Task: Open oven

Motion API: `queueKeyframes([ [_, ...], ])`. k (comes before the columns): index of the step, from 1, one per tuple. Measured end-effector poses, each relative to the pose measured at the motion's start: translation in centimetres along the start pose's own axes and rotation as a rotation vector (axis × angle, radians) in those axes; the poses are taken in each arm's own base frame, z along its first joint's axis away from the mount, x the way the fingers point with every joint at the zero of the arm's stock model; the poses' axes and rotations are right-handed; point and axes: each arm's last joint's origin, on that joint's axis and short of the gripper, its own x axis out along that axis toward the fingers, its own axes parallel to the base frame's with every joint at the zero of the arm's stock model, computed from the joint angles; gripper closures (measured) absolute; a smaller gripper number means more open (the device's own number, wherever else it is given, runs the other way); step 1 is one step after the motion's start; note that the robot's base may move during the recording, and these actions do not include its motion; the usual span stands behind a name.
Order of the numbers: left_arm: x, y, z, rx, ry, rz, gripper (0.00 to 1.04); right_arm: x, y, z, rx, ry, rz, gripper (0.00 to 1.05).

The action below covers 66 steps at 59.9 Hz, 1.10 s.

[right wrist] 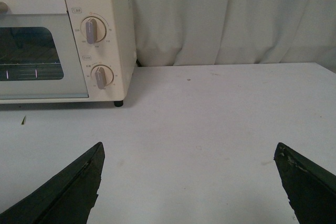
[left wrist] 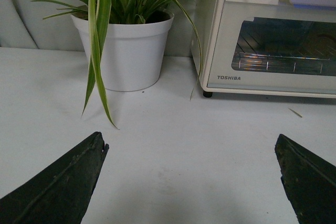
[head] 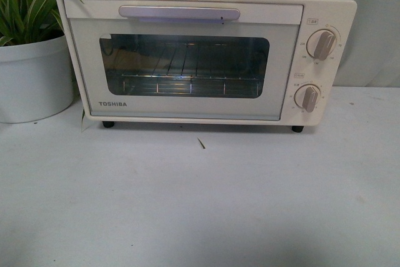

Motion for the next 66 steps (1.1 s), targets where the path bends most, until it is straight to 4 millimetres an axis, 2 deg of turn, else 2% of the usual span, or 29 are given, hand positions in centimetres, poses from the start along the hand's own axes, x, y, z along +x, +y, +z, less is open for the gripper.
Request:
queueKeyframes([
  [52,0.0,0.0,0.0,0.0,0.001,0.001,0.06,0.0,0.0,0.0,0.0,0.0,0.0,0.09],
  [58,0.1,-0.2,-0.5,-0.084,0.134,0.159,0.06,0.0,0.0,0.0,0.0,0.0,0.0,0.09],
  [66,0.6,-1.1,-0.6,-0.226,0.23,0.168,0.06,0.0,0.0,0.0,0.0,0.0,0.0,0.09],
])
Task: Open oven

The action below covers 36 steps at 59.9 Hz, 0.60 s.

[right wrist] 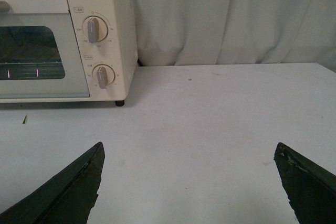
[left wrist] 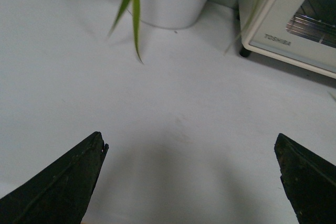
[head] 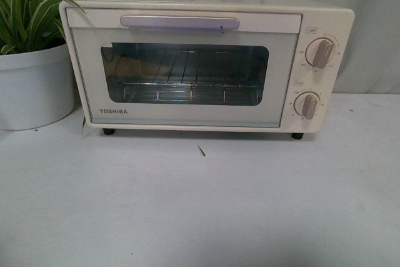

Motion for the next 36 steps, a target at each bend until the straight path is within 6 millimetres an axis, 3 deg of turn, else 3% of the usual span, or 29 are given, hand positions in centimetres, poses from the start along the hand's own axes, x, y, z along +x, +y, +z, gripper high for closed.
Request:
queueKeyframes([
  [6,0.7,-2.0,0.5,-0.167,0.108,-0.104,0.06,0.0,0.0,0.0,0.0,0.0,0.0,0.09],
  [15,3.7,-6.4,0.9,-0.418,0.267,-0.203,0.06,0.0,0.0,0.0,0.0,0.0,0.0,0.09],
  [28,8.5,-10.5,0.1,-0.547,0.367,-0.219,0.06,0.0,0.0,0.0,0.0,0.0,0.0,0.09],
  [36,10.3,-12.1,-0.5,-0.575,0.41,-0.199,0.06,0.0,0.0,0.0,0.0,0.0,0.0,0.09],
])
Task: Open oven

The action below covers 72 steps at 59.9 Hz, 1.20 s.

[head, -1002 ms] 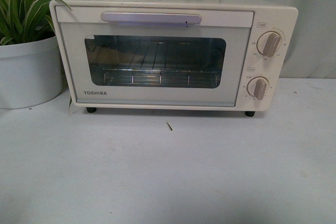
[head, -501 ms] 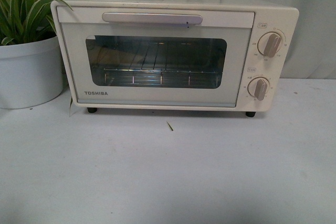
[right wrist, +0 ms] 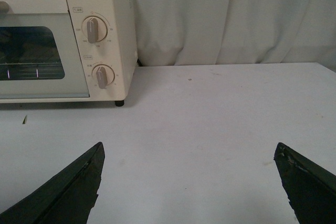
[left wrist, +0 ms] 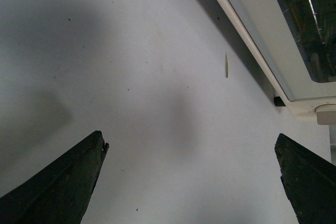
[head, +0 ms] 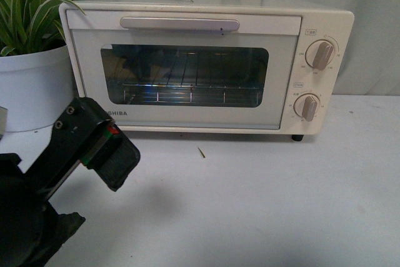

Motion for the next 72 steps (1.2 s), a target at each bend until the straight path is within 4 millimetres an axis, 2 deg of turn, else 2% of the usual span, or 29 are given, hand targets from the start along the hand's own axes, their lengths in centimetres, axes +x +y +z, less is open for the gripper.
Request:
queueKeyframes([
  [32,3.8,0.6,1.6,-0.15,-0.027,0.091,0.07,0.0,0.0,0.0,0.0,0.0,0.0,0.09],
  [47,4.1,0.9,2.6,-0.211,-0.054,0.126,0.07,0.0,0.0,0.0,0.0,0.0,0.0,0.09],
  [68,4.1,0.9,2.6,-0.22,-0.046,0.112,0.07,0.0,0.0,0.0,0.002,0.003,0.002,0.09],
  [72,4.1,0.9,2.5,-0.219,-0.045,0.111,0.07,0.2,0.1,-0.1,0.059,0.04,0.078,0.09],
])
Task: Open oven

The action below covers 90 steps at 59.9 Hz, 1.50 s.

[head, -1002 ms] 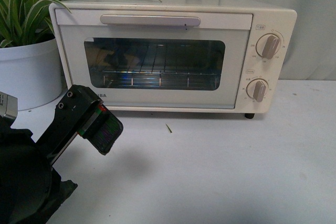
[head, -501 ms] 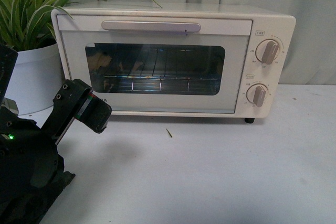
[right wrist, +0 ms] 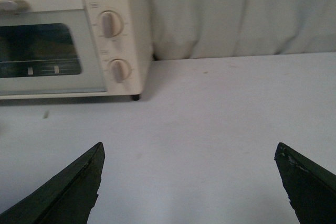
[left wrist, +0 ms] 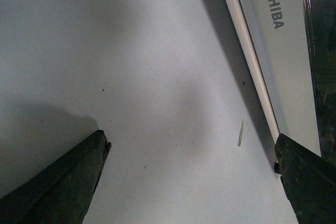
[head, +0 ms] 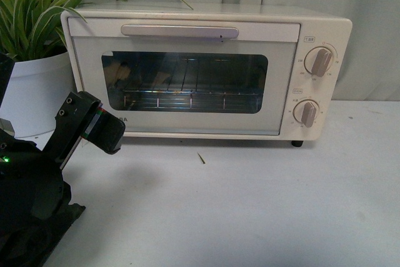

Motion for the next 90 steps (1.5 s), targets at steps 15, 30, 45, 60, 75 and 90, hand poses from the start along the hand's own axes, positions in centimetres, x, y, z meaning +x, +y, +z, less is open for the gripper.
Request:
queueKeyframes([
  [15,-0.1,0.0,-0.3,0.009,0.001,-0.006,0.07,4.5,3.1,7.4,-0.032,0.006,0.106,0.09],
  [30,-0.1,0.0,-0.5,0.007,0.006,-0.014,0.07,12.6,7.9,10.6,-0.06,0.172,0.198,0.09],
  [45,-0.1,-0.1,-0.6,0.003,0.009,-0.02,0.07,17.9,11.8,13.0,0.027,0.251,0.228,0.09],
  [60,-0.2,0.0,-0.7,0.0,0.009,-0.024,0.07,20.7,13.5,13.6,0.156,0.324,0.212,0.09],
  [75,-0.2,0.0,-0.7,-0.004,0.009,-0.025,0.07,22.5,14.7,13.3,0.21,0.368,0.181,0.09],
  [90,-0.2,0.0,-0.7,-0.006,0.01,-0.027,0.07,23.6,15.6,13.4,0.231,0.397,0.169,0.09],
])
